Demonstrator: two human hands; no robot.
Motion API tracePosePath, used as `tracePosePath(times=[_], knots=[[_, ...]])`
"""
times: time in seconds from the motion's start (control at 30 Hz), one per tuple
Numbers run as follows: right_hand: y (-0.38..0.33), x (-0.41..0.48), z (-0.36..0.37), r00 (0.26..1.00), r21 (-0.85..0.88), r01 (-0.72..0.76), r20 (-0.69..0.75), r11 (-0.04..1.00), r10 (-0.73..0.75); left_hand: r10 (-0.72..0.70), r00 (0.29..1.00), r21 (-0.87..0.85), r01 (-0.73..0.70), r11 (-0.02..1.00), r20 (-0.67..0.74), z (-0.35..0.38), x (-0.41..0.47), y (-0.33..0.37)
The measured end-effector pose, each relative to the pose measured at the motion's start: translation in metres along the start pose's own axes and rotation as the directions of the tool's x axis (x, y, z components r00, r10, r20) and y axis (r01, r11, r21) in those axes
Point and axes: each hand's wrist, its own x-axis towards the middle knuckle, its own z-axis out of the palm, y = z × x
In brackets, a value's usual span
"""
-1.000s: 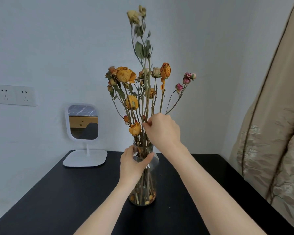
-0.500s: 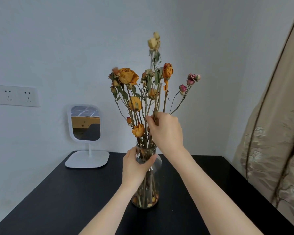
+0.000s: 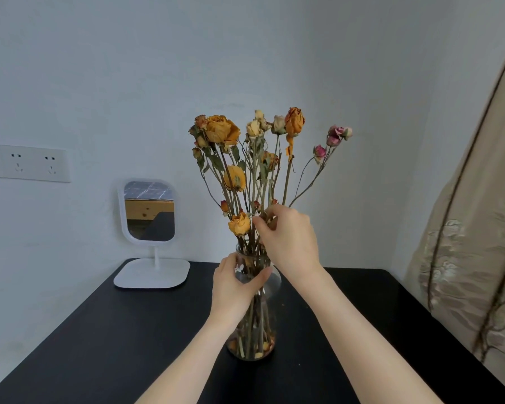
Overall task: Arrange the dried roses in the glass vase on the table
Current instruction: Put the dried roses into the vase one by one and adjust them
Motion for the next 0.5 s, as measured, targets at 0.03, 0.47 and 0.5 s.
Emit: tracePosePath(times=[0.03, 0.47, 0.5], knots=[[0.0006, -0.0002, 0.0002, 1.000, -0.005, 0.001, -0.001, 1.000, -0.001, 0.006, 1.000, 0.000, -0.006, 1.000, -0.004, 0.0001, 0.0000, -0.0001], [0.0045, -0.0071, -0.0026, 0.995, 0.043, -0.027, 0.099, 0.999, 0.022, 0.014, 1.000, -0.031, -0.014, 0.999, 0.010, -0.0016, -0.0009, 0.0053], [0.0053, -0.0084, -0.0042, 0.994, 0.060, -0.020, 0.109, 0.998, 0.013, 0.007, 1.000, -0.022, -0.006, 1.000, 0.019, -0.0027, -0.0002, 0.0053]])
